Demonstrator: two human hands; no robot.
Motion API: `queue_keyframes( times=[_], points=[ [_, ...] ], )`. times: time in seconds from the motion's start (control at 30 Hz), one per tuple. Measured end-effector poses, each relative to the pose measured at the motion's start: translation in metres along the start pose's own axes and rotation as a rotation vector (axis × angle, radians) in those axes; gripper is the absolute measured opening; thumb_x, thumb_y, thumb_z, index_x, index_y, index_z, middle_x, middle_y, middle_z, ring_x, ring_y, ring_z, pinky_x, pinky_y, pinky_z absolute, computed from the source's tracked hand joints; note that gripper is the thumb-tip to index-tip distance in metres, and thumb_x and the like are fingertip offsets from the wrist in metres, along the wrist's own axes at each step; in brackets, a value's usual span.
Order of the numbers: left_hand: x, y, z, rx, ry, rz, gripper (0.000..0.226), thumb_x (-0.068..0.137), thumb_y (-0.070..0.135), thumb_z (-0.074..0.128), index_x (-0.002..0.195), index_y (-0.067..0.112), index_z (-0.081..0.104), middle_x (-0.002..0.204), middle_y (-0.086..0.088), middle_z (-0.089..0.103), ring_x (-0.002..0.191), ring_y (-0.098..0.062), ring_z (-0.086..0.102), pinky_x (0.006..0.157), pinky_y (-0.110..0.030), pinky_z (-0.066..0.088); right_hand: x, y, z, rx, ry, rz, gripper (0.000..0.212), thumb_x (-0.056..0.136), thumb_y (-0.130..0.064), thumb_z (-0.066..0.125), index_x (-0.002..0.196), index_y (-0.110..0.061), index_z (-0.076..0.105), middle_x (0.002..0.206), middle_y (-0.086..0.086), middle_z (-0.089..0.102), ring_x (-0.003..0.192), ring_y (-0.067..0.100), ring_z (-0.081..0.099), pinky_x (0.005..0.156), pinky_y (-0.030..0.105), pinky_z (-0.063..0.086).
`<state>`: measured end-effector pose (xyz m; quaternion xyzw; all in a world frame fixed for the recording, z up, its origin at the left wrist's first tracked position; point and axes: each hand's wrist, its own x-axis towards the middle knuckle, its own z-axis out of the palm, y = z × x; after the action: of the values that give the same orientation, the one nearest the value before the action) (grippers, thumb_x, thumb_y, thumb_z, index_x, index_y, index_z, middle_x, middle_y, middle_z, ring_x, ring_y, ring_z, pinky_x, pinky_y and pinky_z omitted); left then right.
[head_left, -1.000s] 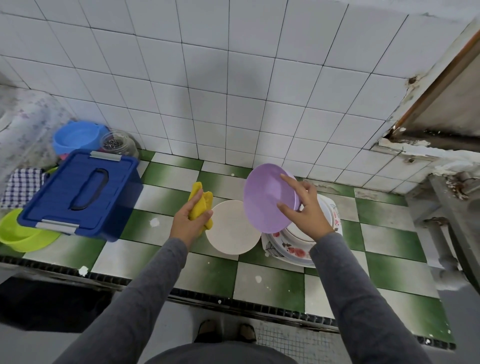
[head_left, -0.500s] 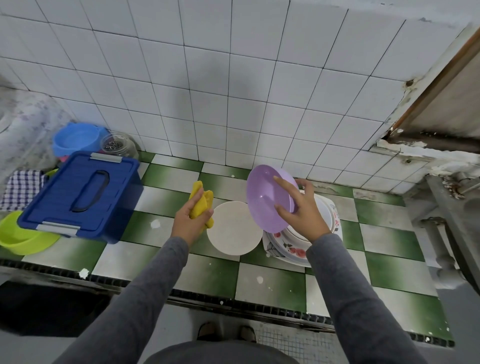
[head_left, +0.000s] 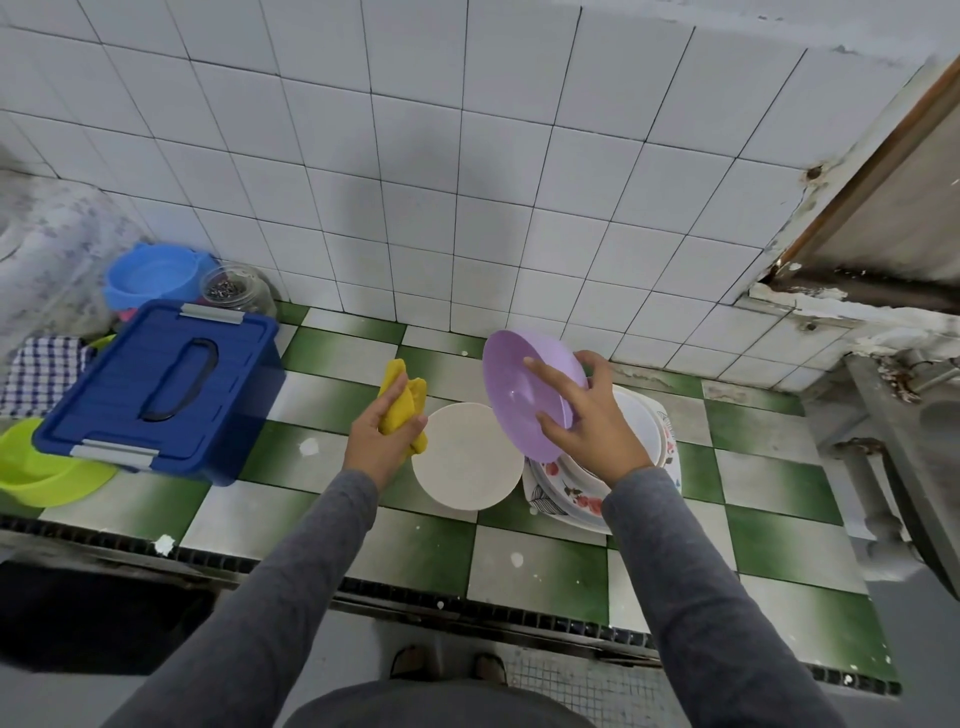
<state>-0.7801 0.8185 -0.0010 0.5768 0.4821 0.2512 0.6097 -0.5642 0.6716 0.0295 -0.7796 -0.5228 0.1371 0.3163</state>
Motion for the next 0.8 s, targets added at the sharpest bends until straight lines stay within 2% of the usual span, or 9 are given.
queue_keyframes(
  times=[0.17, 0.27, 0.4, 0.5, 0.57, 0.6, 0.7, 0.77, 0.8],
  points=[
    [-0.001, 0.001, -0.001, -0.004, 0.000, 0.007, 0.060, 0.093, 0.012, 0.067, 0.144, 0.037, 0.046, 0.153, -0.003, 0.037, 0.120, -0.022, 0.042, 0.107, -0.045, 0.043, -0.001, -0.001, 0.002, -0.082, 0.030, -0.033, 0.068, 0.091, -0.022, 0.071, 0.140, -0.056, 0.038, 0.154, 0.005, 0.017, 0.139, 0.036, 0.030, 0.111, 0.043, 0.041],
    [-0.002, 0.002, -0.001, -0.008, -0.002, 0.009, 0.060, 0.093, 0.013, 0.066, 0.144, 0.036, 0.046, 0.150, -0.002, 0.038, 0.120, -0.021, 0.042, 0.105, -0.045, 0.043, -0.002, -0.004, 0.003, -0.098, 0.041, -0.046, 0.066, 0.091, -0.024, 0.071, 0.140, -0.056, 0.039, 0.154, 0.001, 0.015, 0.141, 0.035, 0.027, 0.110, 0.042, 0.041],
    [-0.004, 0.003, 0.001, -0.015, -0.004, 0.019, 0.060, 0.093, 0.012, 0.066, 0.144, 0.036, 0.046, 0.135, 0.004, 0.039, 0.118, -0.020, 0.043, 0.101, -0.039, 0.044, -0.004, -0.006, 0.005, -0.109, 0.047, -0.052, 0.064, 0.091, -0.025, 0.072, 0.143, -0.050, 0.044, 0.151, -0.007, 0.014, 0.140, 0.034, 0.027, 0.109, 0.040, 0.042],
    [-0.004, 0.001, 0.002, -0.027, -0.004, 0.014, 0.059, 0.093, 0.011, 0.066, 0.143, 0.036, 0.046, 0.132, 0.006, 0.040, 0.117, -0.020, 0.044, 0.100, -0.038, 0.044, -0.005, -0.004, 0.008, -0.085, 0.044, -0.027, 0.064, 0.091, -0.025, 0.071, 0.143, -0.050, 0.044, 0.151, -0.006, 0.015, 0.140, 0.032, 0.028, 0.109, 0.039, 0.042],
    [-0.006, 0.003, 0.002, -0.025, -0.003, 0.019, 0.058, 0.094, 0.012, 0.066, 0.143, 0.036, 0.047, 0.132, 0.007, 0.040, 0.117, -0.020, 0.044, 0.100, -0.038, 0.045, -0.007, -0.005, 0.008, 0.004, 0.065, 0.017, 0.063, 0.092, -0.025, 0.069, 0.142, -0.053, 0.042, 0.151, -0.003, 0.017, 0.136, 0.025, 0.032, 0.108, 0.035, 0.043],
    [-0.006, 0.004, 0.002, -0.029, -0.001, 0.025, 0.057, 0.094, 0.012, 0.066, 0.143, 0.036, 0.047, 0.132, 0.007, 0.040, 0.117, -0.020, 0.044, 0.100, -0.037, 0.045, -0.009, -0.008, 0.008, 0.076, 0.090, 0.049, 0.061, 0.094, -0.024, 0.067, 0.141, -0.054, 0.041, 0.148, -0.002, 0.019, 0.130, 0.019, 0.035, 0.104, 0.029, 0.046],
    [-0.009, 0.010, 0.005, -0.080, 0.014, 0.078, 0.053, 0.096, 0.013, 0.064, 0.142, 0.034, 0.048, 0.133, 0.009, 0.043, 0.115, -0.018, 0.048, 0.086, -0.022, 0.050, -0.012, -0.018, 0.010, 0.382, 0.207, 0.209, 0.051, 0.101, -0.019, 0.054, 0.142, -0.047, 0.042, 0.136, -0.001, 0.028, 0.111, 0.008, 0.045, 0.075, 0.002, 0.046],
    [-0.012, 0.017, 0.010, -0.128, 0.015, 0.137, 0.054, 0.097, 0.013, 0.062, 0.146, 0.030, 0.046, 0.136, 0.010, 0.046, 0.116, -0.014, 0.051, 0.073, -0.009, 0.050, -0.012, -0.021, 0.015, 0.528, 0.241, 0.326, 0.045, 0.106, -0.023, 0.045, 0.147, -0.041, 0.040, 0.136, 0.001, 0.033, 0.113, 0.013, 0.045, 0.077, 0.001, 0.041],
    [-0.013, 0.022, 0.013, -0.140, 0.012, 0.175, 0.055, 0.098, 0.012, 0.060, 0.148, 0.030, 0.044, 0.139, 0.011, 0.045, 0.119, -0.012, 0.051, 0.072, -0.006, 0.049, -0.012, -0.024, 0.017, 0.585, 0.242, 0.363, 0.042, 0.107, -0.030, 0.041, 0.147, -0.043, 0.039, 0.138, 0.000, 0.035, 0.116, 0.015, 0.046, 0.083, 0.008, 0.044]
  ],
)
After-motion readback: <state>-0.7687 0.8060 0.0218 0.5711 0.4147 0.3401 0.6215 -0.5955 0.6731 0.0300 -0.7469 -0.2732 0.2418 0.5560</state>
